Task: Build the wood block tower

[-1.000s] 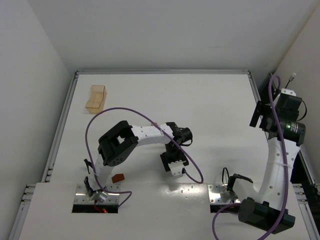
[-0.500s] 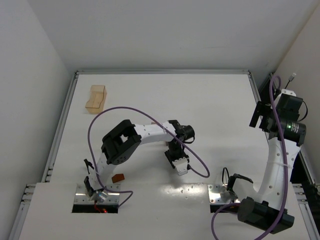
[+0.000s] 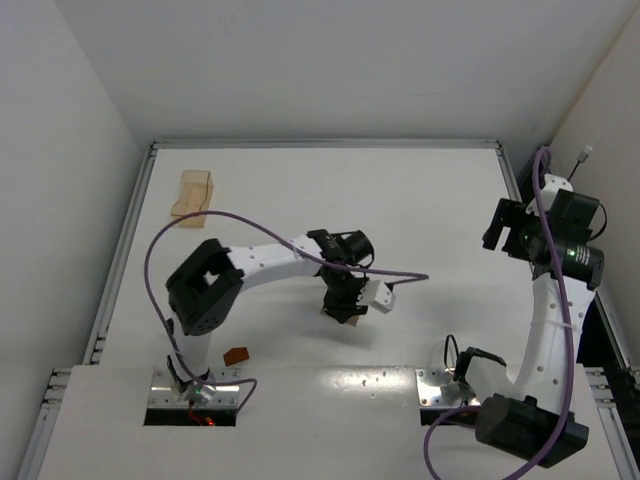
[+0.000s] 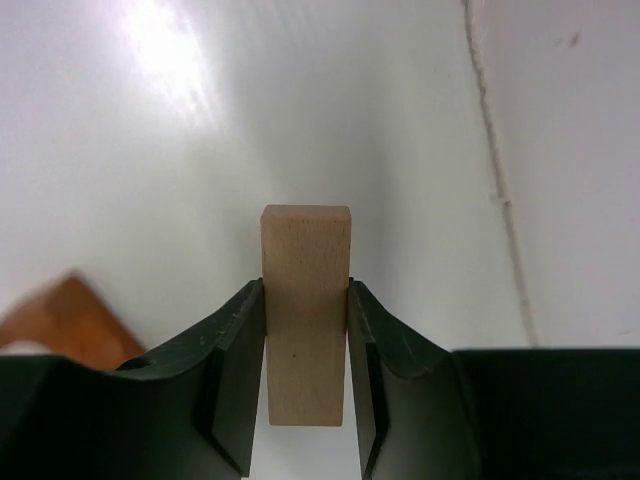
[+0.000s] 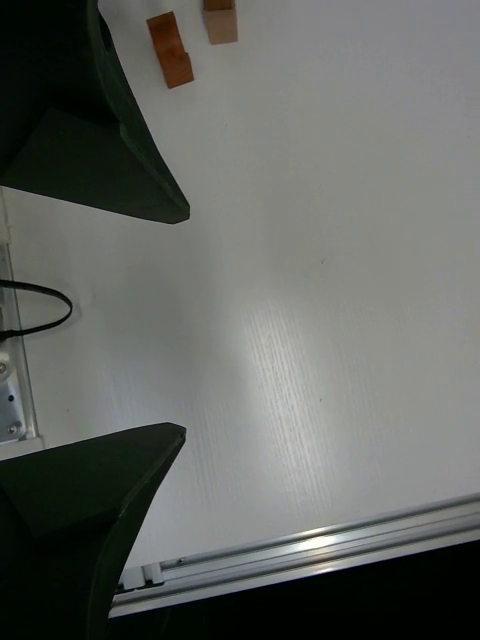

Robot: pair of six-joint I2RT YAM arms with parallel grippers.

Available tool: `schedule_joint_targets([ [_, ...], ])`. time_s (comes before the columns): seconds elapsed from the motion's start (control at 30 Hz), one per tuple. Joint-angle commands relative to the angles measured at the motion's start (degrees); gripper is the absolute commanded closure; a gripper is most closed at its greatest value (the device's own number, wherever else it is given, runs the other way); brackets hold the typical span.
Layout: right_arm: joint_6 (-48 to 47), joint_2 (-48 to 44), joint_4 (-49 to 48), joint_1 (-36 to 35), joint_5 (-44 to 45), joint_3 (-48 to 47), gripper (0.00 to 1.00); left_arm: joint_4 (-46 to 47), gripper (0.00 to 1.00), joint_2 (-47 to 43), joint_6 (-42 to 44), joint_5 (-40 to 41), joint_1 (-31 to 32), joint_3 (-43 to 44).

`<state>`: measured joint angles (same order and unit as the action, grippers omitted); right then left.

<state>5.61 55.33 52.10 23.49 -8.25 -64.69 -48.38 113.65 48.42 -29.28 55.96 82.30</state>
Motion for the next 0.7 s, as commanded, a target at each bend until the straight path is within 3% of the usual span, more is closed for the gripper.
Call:
schedule_joint_targets([
  [0.0,1.4,0.3,-4.7,-0.1,-4.7,1.1,0.23,8.1,1.00,-14.4,-24.0,0.9,-0.9,-3.3],
  [0.1,2.0,0.3,-6.0,-0.1,-6.1,1.6,0.23,10.8,1.00,-20.9,-31.5,5.7,-0.4,-4.0],
  [0.23,2.6,0.9,-7.9,-0.1,-8.6,1.6,0.23,8.9,1.00,-24.9,-32.9,15.6,0.3,1.2],
  [0.3,3.1,1.5,-8.5,-0.1,-11.2,1.6,0.23,3.7,1.00,-23.0,-30.2,15.6,-2.7,7.5],
  [0.33,2.5,1.5,-9.0,-0.1,-12.3,1.6,0.23,1.2,1.00,-21.7,-28.3,10.8,-4.4,10.1],
  [0.5,2.0,3.3,-10.3,-0.6,-16.1,-0.3,0.23,-13.4,1.00,-8.8,-20.5,7.1,-9.8,28.6],
  [0.67,0.8,4.3,-10.3,-0.6,-15.6,-3.2,0.23,-19.1,1.00,-0.9,-14.0,7.7,-12.3,36.6],
])
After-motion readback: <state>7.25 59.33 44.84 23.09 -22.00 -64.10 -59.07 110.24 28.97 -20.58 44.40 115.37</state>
